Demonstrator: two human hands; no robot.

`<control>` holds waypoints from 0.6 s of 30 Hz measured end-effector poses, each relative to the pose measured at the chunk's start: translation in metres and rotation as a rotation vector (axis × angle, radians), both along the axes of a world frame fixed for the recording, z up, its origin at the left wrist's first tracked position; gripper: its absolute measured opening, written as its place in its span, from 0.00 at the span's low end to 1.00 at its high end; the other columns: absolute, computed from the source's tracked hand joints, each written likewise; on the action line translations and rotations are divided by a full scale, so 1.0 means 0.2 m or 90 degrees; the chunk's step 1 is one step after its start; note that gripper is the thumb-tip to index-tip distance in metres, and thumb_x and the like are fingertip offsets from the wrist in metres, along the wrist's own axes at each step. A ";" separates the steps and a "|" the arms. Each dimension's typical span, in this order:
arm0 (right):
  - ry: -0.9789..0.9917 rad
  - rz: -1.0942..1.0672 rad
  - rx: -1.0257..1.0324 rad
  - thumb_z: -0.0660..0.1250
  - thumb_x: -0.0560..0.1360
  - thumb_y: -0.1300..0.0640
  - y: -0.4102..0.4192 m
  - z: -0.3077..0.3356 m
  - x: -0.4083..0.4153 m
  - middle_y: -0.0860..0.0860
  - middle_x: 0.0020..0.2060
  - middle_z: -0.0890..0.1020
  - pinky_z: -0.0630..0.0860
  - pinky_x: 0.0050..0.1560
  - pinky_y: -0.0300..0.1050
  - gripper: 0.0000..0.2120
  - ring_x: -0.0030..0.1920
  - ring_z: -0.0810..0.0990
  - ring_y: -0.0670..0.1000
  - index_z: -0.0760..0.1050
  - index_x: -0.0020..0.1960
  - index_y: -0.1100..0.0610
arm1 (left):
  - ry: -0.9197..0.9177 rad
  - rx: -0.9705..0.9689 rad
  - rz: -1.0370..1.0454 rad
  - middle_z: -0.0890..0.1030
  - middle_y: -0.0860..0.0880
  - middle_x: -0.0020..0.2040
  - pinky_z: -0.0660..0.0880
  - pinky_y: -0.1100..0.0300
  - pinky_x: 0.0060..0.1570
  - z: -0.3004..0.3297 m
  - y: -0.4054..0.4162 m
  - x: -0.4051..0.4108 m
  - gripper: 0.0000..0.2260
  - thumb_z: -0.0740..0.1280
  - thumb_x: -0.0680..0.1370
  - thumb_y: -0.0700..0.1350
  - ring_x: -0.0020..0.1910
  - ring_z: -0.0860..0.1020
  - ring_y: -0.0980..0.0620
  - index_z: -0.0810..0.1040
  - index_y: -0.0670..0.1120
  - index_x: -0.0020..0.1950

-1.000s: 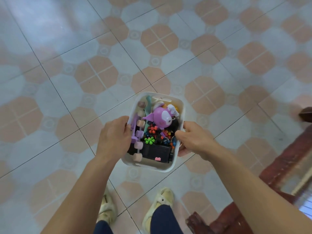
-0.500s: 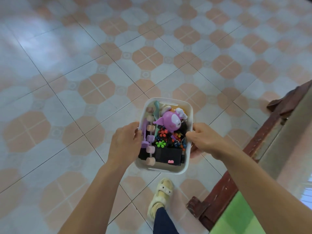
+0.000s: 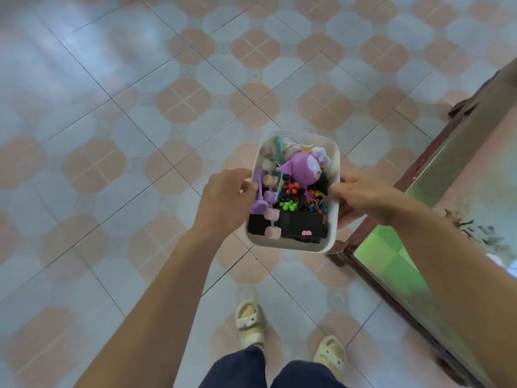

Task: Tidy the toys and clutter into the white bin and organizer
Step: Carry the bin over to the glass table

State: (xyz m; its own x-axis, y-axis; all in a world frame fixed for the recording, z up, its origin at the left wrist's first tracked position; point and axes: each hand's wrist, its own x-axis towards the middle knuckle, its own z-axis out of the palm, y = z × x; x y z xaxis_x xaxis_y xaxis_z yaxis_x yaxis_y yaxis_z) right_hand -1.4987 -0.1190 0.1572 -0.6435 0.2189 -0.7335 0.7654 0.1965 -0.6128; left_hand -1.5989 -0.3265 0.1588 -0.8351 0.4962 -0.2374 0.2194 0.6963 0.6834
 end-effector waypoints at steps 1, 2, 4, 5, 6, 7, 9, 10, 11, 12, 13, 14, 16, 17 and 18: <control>0.005 0.000 0.001 0.56 0.77 0.65 -0.02 0.02 0.05 0.61 0.41 0.85 0.84 0.40 0.53 0.12 0.40 0.85 0.61 0.77 0.51 0.61 | 0.003 0.004 -0.005 0.65 0.54 0.25 0.61 0.58 0.29 0.02 -0.02 0.05 0.16 0.60 0.75 0.39 0.27 0.63 0.53 0.66 0.52 0.28; 0.012 0.000 0.001 0.56 0.77 0.66 -0.03 0.03 0.11 0.61 0.41 0.85 0.83 0.39 0.52 0.11 0.39 0.85 0.60 0.77 0.50 0.60 | 0.011 0.008 -0.009 0.65 0.54 0.25 0.61 0.58 0.29 0.04 -0.04 0.10 0.15 0.60 0.75 0.39 0.27 0.63 0.53 0.67 0.52 0.29; 0.025 -0.006 0.004 0.56 0.76 0.66 -0.03 0.05 0.22 0.61 0.40 0.85 0.83 0.37 0.50 0.11 0.37 0.85 0.59 0.77 0.50 0.60 | 0.023 0.010 -0.015 0.64 0.54 0.25 0.60 0.59 0.29 0.06 -0.04 0.21 0.16 0.61 0.75 0.39 0.27 0.62 0.53 0.67 0.52 0.29; 0.030 -0.011 0.003 0.56 0.76 0.66 -0.03 0.07 0.30 0.62 0.41 0.85 0.83 0.36 0.50 0.11 0.37 0.85 0.60 0.77 0.51 0.61 | 0.026 0.014 -0.020 0.64 0.54 0.25 0.60 0.59 0.29 0.07 -0.03 0.27 0.16 0.61 0.75 0.39 0.27 0.62 0.53 0.67 0.52 0.29; 0.033 -0.017 0.005 0.56 0.77 0.66 -0.02 0.08 0.38 0.63 0.41 0.84 0.83 0.36 0.49 0.11 0.37 0.84 0.60 0.76 0.52 0.63 | 0.031 0.016 -0.030 0.65 0.54 0.25 0.60 0.59 0.29 0.08 -0.01 0.34 0.16 0.61 0.75 0.39 0.27 0.62 0.53 0.67 0.51 0.29; 0.035 -0.027 0.008 0.56 0.77 0.66 -0.01 0.09 0.46 0.63 0.42 0.84 0.83 0.35 0.48 0.11 0.37 0.84 0.60 0.76 0.52 0.64 | 0.033 0.019 -0.041 0.66 0.53 0.26 0.61 0.59 0.29 0.08 0.01 0.41 0.14 0.61 0.75 0.39 0.27 0.63 0.52 0.69 0.50 0.30; 0.041 -0.047 0.020 0.56 0.76 0.67 0.04 0.12 0.67 0.63 0.40 0.84 0.82 0.33 0.46 0.11 0.35 0.84 0.58 0.77 0.52 0.64 | 0.039 0.026 -0.065 0.68 0.52 0.27 0.62 0.58 0.30 0.09 0.07 0.59 0.11 0.61 0.75 0.38 0.27 0.64 0.51 0.72 0.48 0.33; 0.044 -0.057 0.027 0.56 0.76 0.67 0.08 0.13 0.79 0.62 0.40 0.84 0.82 0.32 0.46 0.11 0.35 0.84 0.58 0.77 0.51 0.65 | 0.042 0.035 -0.078 0.68 0.52 0.27 0.62 0.58 0.30 0.10 0.12 0.70 0.12 0.61 0.75 0.38 0.27 0.64 0.52 0.71 0.48 0.32; 0.043 -0.067 0.032 0.56 0.76 0.67 0.11 0.14 0.91 0.62 0.39 0.84 0.82 0.32 0.46 0.11 0.34 0.84 0.57 0.77 0.51 0.66 | 0.047 0.043 -0.088 0.68 0.52 0.27 0.62 0.59 0.30 0.10 0.16 0.80 0.14 0.60 0.75 0.38 0.27 0.64 0.52 0.70 0.49 0.31; 0.042 -0.082 0.037 0.56 0.76 0.67 0.15 0.15 1.04 0.62 0.39 0.84 0.82 0.33 0.46 0.11 0.33 0.84 0.57 0.77 0.50 0.67 | 0.053 0.048 -0.102 0.70 0.51 0.27 0.63 0.59 0.30 0.10 0.21 0.92 0.13 0.60 0.76 0.38 0.28 0.65 0.52 0.72 0.49 0.31; 0.041 -0.095 0.042 0.56 0.76 0.67 0.19 0.16 1.16 0.63 0.39 0.84 0.83 0.33 0.47 0.11 0.33 0.84 0.57 0.77 0.50 0.68 | 0.060 0.052 -0.113 0.71 0.50 0.28 0.64 0.59 0.31 0.10 0.25 1.02 0.11 0.60 0.76 0.38 0.28 0.67 0.51 0.75 0.47 0.34; 0.041 -0.106 0.050 0.56 0.76 0.67 0.23 0.17 1.27 0.63 0.39 0.84 0.83 0.34 0.48 0.11 0.33 0.84 0.58 0.77 0.50 0.68 | 0.070 0.051 -0.118 0.72 0.50 0.29 0.64 0.60 0.31 0.10 0.30 1.13 0.09 0.60 0.76 0.39 0.28 0.67 0.51 0.77 0.44 0.38; 0.047 -0.134 0.065 0.57 0.76 0.67 0.31 0.19 1.51 0.65 0.40 0.84 0.83 0.35 0.50 0.11 0.35 0.85 0.61 0.77 0.50 0.69 | 0.084 0.056 -0.123 0.70 0.50 0.28 0.62 0.59 0.30 0.09 0.40 1.34 0.08 0.60 0.76 0.38 0.27 0.66 0.51 0.78 0.42 0.41; 0.049 -0.148 0.070 0.57 0.75 0.67 0.34 0.19 1.60 0.65 0.40 0.84 0.83 0.35 0.51 0.11 0.36 0.85 0.62 0.76 0.50 0.69 | 0.090 0.055 -0.120 0.69 0.49 0.27 0.62 0.58 0.30 0.07 0.43 1.41 0.08 0.60 0.75 0.38 0.27 0.65 0.50 0.78 0.40 0.41; 0.044 -0.164 0.078 0.57 0.75 0.66 0.37 0.20 1.73 0.66 0.40 0.84 0.83 0.35 0.51 0.11 0.37 0.84 0.62 0.76 0.50 0.70 | 0.095 0.056 -0.126 0.68 0.48 0.27 0.62 0.56 0.30 0.06 0.48 1.53 0.08 0.60 0.75 0.38 0.28 0.64 0.48 0.78 0.39 0.40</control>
State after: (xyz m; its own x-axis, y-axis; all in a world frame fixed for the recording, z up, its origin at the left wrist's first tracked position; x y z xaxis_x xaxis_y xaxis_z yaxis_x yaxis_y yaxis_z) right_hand -1.1518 -0.0443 0.1981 -0.6032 0.4656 -0.6476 0.7565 0.0766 -0.6495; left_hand -1.2937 -0.2296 0.1715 -0.7425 0.6665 -0.0672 0.4483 0.5690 0.6894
